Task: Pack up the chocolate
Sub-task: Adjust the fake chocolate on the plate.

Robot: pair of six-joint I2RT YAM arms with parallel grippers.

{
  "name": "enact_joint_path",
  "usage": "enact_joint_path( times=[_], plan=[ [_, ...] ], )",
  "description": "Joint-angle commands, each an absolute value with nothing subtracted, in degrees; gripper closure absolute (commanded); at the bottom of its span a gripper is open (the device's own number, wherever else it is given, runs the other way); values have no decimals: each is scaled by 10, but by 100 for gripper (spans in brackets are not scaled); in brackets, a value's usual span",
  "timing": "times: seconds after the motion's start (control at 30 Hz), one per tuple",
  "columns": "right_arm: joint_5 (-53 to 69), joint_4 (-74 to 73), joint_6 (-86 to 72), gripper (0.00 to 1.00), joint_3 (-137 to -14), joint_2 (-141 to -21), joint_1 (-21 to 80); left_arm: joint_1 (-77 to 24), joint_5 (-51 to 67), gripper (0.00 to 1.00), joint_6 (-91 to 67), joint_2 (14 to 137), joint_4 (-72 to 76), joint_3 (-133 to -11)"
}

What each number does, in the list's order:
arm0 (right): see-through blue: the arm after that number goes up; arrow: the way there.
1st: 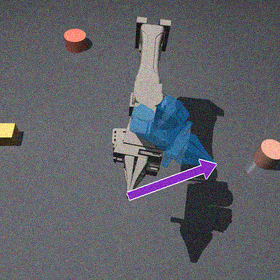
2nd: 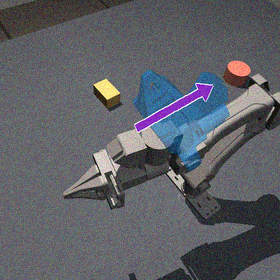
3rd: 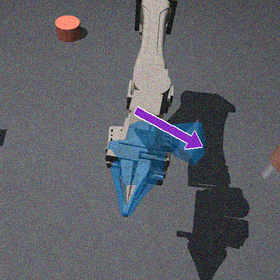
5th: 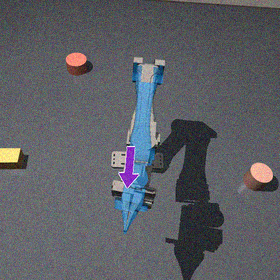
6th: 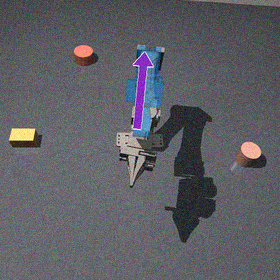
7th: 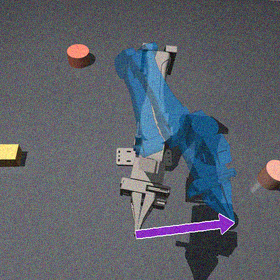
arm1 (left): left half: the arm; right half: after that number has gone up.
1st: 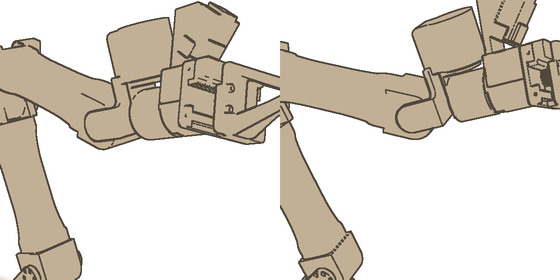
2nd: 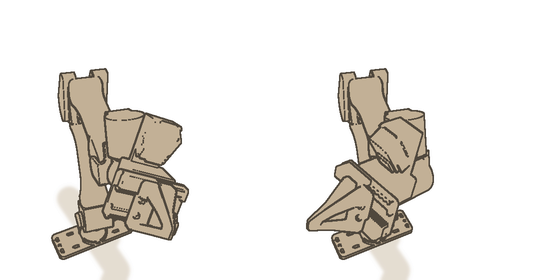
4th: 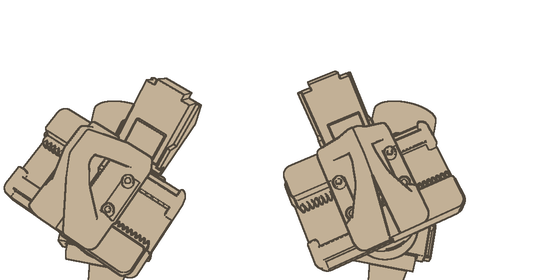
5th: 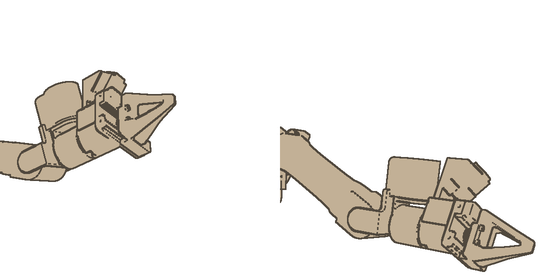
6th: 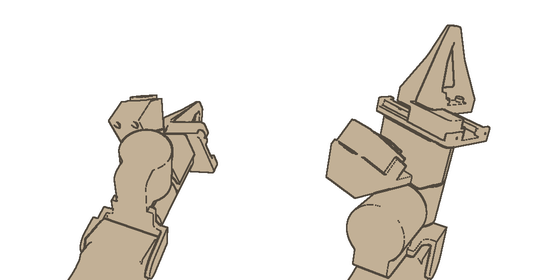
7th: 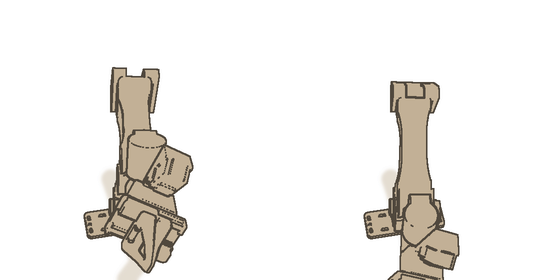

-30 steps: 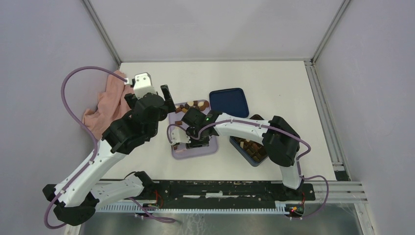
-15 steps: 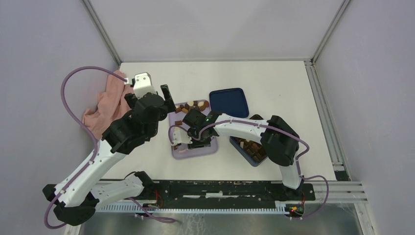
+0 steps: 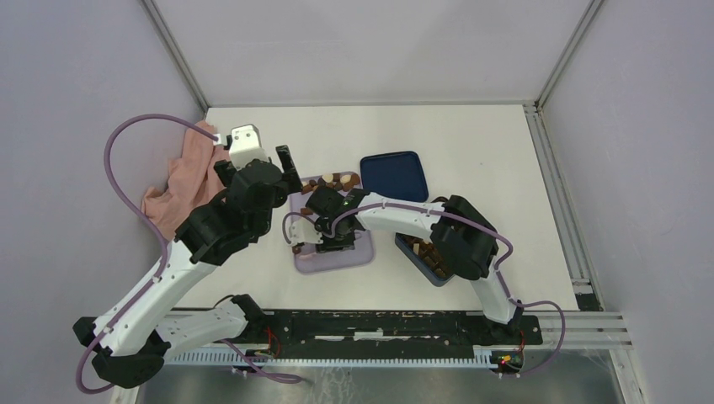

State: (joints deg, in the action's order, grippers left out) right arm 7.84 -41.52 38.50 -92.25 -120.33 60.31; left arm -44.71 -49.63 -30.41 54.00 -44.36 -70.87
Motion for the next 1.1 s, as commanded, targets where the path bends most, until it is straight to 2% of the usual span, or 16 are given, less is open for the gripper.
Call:
enact_joint_path(
  times=[0.0, 0.5, 1.07],
  plan=[
    [70, -415, 372, 57, -962, -1210, 602, -445, -518, 0, -289, 530, -421, -712],
    [59, -420, 368, 56, -933, -1182, 583, -445, -520, 0, -273, 545, -398, -713],
    [84, -447, 362, 56, -1012, -1237, 587, -445, -518, 0, -272, 556, -391, -717]
  ],
)
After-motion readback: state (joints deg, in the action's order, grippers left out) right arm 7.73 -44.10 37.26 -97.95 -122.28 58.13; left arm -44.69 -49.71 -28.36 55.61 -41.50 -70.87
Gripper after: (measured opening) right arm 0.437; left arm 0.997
